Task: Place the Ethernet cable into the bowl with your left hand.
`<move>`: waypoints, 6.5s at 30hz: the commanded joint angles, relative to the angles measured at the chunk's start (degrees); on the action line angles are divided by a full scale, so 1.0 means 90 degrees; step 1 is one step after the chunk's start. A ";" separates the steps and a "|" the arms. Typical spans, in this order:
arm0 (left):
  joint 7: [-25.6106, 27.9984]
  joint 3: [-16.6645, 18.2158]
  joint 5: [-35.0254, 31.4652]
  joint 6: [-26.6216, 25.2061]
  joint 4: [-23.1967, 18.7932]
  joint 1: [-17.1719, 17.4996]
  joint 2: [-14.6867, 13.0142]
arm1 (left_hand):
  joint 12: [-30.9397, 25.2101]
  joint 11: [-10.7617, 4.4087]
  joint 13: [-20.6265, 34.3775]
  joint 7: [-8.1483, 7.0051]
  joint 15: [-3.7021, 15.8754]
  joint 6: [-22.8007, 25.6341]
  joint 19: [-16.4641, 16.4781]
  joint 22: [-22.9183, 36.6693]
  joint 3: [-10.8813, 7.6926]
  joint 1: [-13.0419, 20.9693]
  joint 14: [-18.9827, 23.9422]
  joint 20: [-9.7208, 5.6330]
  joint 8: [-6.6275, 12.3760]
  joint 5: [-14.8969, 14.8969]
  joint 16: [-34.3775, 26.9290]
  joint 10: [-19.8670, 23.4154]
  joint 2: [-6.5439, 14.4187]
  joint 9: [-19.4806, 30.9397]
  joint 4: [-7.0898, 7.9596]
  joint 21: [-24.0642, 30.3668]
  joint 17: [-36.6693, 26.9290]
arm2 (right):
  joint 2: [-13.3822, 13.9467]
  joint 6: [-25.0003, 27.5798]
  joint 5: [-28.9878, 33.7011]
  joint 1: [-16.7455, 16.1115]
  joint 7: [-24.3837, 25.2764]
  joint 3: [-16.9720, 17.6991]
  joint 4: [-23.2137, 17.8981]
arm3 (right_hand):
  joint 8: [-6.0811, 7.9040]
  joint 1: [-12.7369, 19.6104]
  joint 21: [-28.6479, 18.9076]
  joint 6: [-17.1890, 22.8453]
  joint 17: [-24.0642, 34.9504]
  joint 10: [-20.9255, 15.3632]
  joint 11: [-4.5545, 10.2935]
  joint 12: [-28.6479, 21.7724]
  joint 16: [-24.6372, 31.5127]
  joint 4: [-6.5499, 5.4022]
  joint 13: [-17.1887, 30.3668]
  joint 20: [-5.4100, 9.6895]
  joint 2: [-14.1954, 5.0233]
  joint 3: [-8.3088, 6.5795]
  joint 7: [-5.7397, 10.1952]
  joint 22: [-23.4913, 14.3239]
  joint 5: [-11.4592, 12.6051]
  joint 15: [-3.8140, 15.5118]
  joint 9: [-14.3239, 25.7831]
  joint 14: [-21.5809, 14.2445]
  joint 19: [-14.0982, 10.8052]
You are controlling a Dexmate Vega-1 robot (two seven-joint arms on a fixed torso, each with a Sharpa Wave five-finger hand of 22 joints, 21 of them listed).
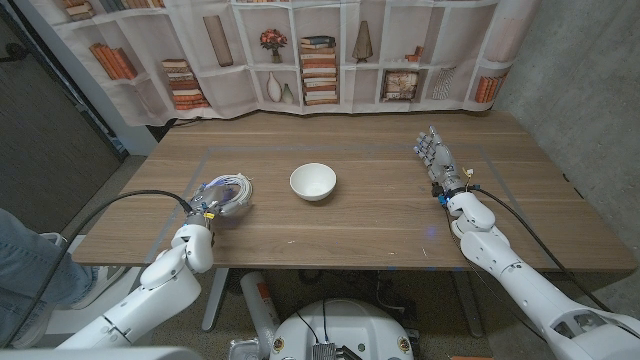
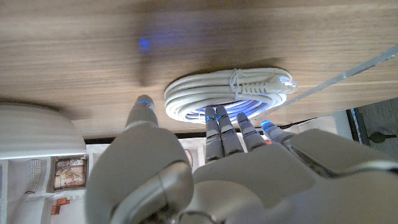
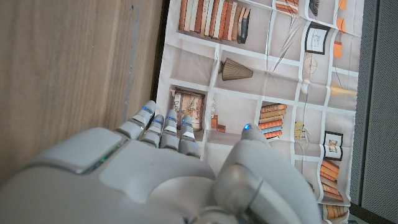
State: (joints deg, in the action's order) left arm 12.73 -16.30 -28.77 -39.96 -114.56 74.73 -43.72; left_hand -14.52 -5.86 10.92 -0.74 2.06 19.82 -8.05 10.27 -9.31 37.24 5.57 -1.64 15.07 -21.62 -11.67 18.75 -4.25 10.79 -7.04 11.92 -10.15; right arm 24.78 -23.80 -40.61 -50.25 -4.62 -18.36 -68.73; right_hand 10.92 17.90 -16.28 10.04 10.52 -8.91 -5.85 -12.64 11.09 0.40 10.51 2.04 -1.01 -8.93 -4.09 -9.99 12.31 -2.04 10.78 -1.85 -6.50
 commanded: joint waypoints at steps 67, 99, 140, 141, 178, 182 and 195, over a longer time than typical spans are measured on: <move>0.0182 -0.0579 -0.0386 -0.0783 -0.0169 -0.0363 0.0122 | 0.0184 -0.0574 0.0039 -0.0347 0.0850 0.4170 0.1751 0.0004 -0.1234 0.3207 0.2862 -0.0228 0.0792 0.1085 0.0012 0.4338 0.0959 0.0009 -0.0201 0.0120 0.0040 | -0.0050 -0.0141 -0.0181 -0.0149 -0.0183 0.0091 -0.0009 | 0.0048 -0.0020 0.0127 0.0062 0.0019 -0.0071 0.0013 -0.0009 -0.0021 0.0070 0.0036 0.0124 -0.0088 0.0018 0.0029 -0.0046 -0.0016 -0.0017 0.0014 -0.0052 -0.0138; 0.0444 -0.0380 -0.0564 -0.0748 -0.0348 -0.0244 0.0247 | 0.0255 -0.0627 0.0059 -0.0365 0.0863 0.4439 0.1934 0.0006 -0.1446 0.3508 0.3156 -0.0211 0.0819 0.1256 0.0056 0.4712 0.0996 0.0009 -0.0205 0.0102 0.0042 | 0.0005 -0.0195 -0.0171 -0.0318 -0.0051 0.0125 -0.0247 | 0.0045 -0.0025 0.0175 0.0063 0.0021 -0.0077 0.0006 -0.0007 -0.0022 0.0085 0.0037 0.0122 -0.0101 0.0026 0.0022 -0.0049 -0.0016 -0.0017 0.0013 -0.0063 -0.0160; 0.0673 -0.0136 -0.0884 -0.0521 -0.0778 0.0003 0.0154 | 0.0340 -0.0681 0.0077 -0.0411 0.0881 0.4513 0.1946 0.0008 -0.1514 0.3498 0.3183 -0.0214 0.0792 0.1283 0.0103 0.4782 0.0963 0.0008 -0.0130 0.0052 0.0036 | 0.0093 -0.0251 -0.0223 -0.0483 0.0007 0.0210 -0.0416 | 0.0042 -0.0019 0.0233 0.0063 0.0020 -0.0088 -0.0009 -0.0004 -0.0029 0.0109 0.0037 0.0130 -0.0127 0.0028 0.0010 -0.0052 -0.0016 -0.0026 0.0013 -0.0062 -0.0189; 0.0670 -0.0135 -0.0888 -0.0522 -0.0778 0.0003 0.0156 | 0.0344 -0.0681 0.0078 -0.0413 0.0882 0.4515 0.1946 0.0008 -0.1516 0.3498 0.3183 -0.0217 0.0792 0.1283 0.0104 0.4776 0.0963 0.0008 -0.0129 0.0050 0.0036 | 0.0093 -0.0251 -0.0224 -0.0483 0.0006 0.0210 -0.0416 | 0.0043 -0.0019 0.0234 0.0066 0.0020 -0.0088 -0.0004 -0.0004 -0.0028 0.0109 0.0037 0.0130 -0.0128 0.0028 0.0008 -0.0052 -0.0016 -0.0025 0.0013 -0.0063 -0.0190; 0.0979 -0.0032 -0.0973 0.0318 -0.0645 -0.0054 -0.0010 | 0.0373 -0.0696 0.0091 -0.0491 0.0951 0.4525 0.1899 0.0008 -0.1547 0.3473 0.3155 -0.0266 0.0766 0.1285 0.0122 0.4790 0.0904 0.0010 -0.0105 0.0008 0.0035 | 0.0060 -0.0296 -0.0187 -0.0560 0.0163 0.0214 -0.0508 | 0.0043 -0.0016 0.0283 0.0072 0.0020 -0.0100 0.0005 -0.0003 -0.0029 0.0130 0.0037 0.0132 -0.0147 0.0033 0.0006 -0.0054 -0.0018 -0.0020 0.0013 -0.0074 -0.0216; 0.1040 -0.0070 -0.0989 0.0410 -0.0626 -0.0095 -0.0016 | 0.0373 -0.0698 0.0093 -0.0505 0.0956 0.4521 0.1898 0.0008 -0.1551 0.3471 0.3151 -0.0266 0.0762 0.1284 0.0123 0.4794 0.0896 0.0011 -0.0103 0.0006 0.0034 | 0.0078 -0.0294 -0.0190 -0.0576 0.0178 0.0228 -0.0523 | 0.0043 -0.0017 0.0287 0.0072 0.0020 -0.0107 -0.0002 -0.0005 -0.0028 0.0132 0.0037 0.0135 -0.0149 0.0034 0.0007 -0.0054 -0.0018 -0.0014 0.0013 -0.0077 -0.0220; 0.1033 -0.0255 -0.1087 0.0622 -0.0668 -0.0188 -0.0175 | 0.0398 -0.0698 0.0096 -0.0574 0.0993 0.4512 0.1814 0.0007 -0.1571 0.3475 0.3092 -0.0270 0.0749 0.1279 0.0141 0.4739 0.0873 0.0012 -0.0104 -0.0030 0.0031 | 0.0056 -0.0314 -0.0221 -0.0508 0.0099 0.0232 -0.0405 | 0.0043 -0.0020 0.0301 0.0074 0.0021 -0.0105 0.0008 -0.0003 -0.0029 0.0137 0.0037 0.0136 -0.0153 0.0037 0.0011 -0.0055 -0.0020 -0.0020 0.0013 -0.0076 -0.0228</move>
State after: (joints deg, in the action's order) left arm 21.89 -17.23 -37.75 -36.17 -120.43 73.80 -44.16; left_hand -10.81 -6.64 11.57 -1.64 3.07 53.05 8.61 10.13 -22.22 68.41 33.63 -2.21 21.49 -9.81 -10.72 56.13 3.52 10.77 -8.68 11.85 -9.73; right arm 25.40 -26.45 -42.35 -55.33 -3.22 -16.35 -73.31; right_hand 10.92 17.59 -13.95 10.23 10.51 -9.32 -5.85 -12.64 11.09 1.43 10.51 2.36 -1.91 -8.38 -3.89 -10.25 12.31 -2.35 10.78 -2.16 -8.04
